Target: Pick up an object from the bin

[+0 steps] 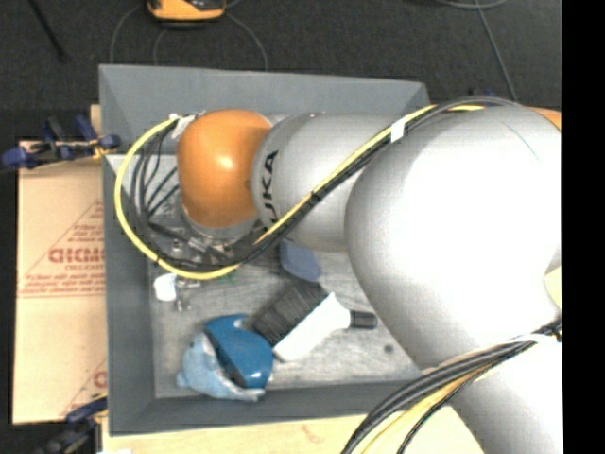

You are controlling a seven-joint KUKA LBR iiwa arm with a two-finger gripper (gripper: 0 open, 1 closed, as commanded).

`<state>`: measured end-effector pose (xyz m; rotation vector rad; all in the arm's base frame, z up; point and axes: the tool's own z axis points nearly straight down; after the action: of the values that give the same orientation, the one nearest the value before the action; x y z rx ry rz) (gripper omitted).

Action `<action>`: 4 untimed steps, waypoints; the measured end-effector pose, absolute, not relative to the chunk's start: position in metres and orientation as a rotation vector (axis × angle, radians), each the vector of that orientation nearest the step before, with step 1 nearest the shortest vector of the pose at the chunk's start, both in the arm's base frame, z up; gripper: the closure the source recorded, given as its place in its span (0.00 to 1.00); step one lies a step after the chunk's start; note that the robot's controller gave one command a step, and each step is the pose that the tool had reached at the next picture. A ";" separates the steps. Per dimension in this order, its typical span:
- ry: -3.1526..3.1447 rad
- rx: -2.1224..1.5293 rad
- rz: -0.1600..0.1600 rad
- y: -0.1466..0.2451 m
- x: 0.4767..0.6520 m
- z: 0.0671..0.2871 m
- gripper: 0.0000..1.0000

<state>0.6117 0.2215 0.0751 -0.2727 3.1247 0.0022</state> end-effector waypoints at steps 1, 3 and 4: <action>3.125 -0.271 0.004 0.222 0.612 0.075 1.00; 3.121 -0.353 -0.002 0.206 0.598 0.142 1.00; 3.043 -0.769 0.002 0.198 0.574 0.140 1.00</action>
Offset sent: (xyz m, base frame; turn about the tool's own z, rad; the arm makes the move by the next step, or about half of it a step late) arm -0.0214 -0.0304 0.1358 -0.1064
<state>0.5743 0.1979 0.1403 -0.7686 3.0434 0.0024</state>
